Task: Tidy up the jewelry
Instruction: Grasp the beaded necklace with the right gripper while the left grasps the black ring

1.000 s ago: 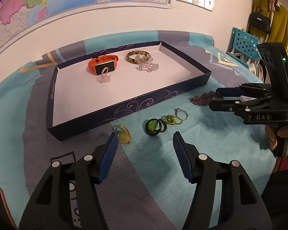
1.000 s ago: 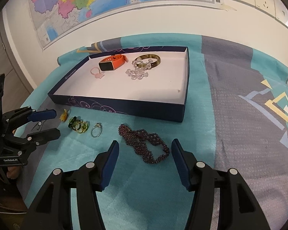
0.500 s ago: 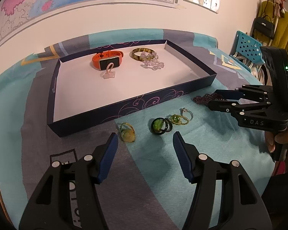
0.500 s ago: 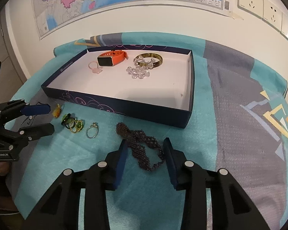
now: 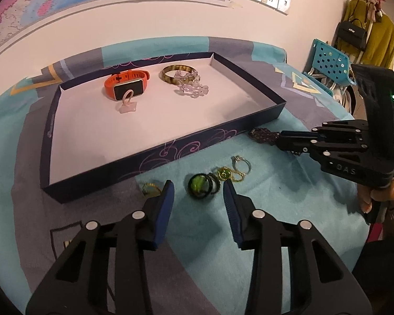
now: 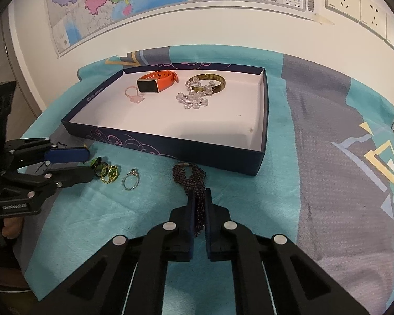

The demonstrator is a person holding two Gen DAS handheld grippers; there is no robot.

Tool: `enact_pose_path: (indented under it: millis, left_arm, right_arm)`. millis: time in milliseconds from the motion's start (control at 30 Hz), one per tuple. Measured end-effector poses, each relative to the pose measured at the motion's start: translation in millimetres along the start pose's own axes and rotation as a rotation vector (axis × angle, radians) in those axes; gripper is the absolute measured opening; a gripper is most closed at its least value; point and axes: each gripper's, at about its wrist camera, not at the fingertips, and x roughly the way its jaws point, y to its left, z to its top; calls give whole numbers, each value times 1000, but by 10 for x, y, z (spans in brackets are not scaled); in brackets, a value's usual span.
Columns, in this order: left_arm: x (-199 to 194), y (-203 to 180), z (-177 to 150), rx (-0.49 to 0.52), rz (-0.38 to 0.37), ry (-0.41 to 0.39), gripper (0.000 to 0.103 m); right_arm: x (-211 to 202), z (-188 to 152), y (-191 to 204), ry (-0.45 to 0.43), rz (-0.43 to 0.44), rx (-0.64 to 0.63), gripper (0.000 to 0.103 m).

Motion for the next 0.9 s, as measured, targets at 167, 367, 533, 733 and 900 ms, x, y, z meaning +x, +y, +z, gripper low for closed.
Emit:
enact_pose_path:
  millis: [167, 367, 533, 733, 900]
  left_arm:
    - [86, -10, 35, 22, 2, 25, 32]
    - [114, 28, 51, 15, -11, 34, 31]
    - [112, 9, 41, 17, -12, 32, 21]
    - [41, -1, 25, 2, -10, 9, 21]
    - [-95, -15, 29, 3, 0, -22, 21]
  right_arm:
    - [-6, -4, -6, -4, 14, 4, 5]
    - [-24, -5, -11, -14, 24, 9, 5]
    - [-53, -9, -13, -25, 32, 12, 5]
    - [-131, 27, -6, -48, 50, 13, 5]
    - [-225, 96, -15, -74, 94, 31, 3]
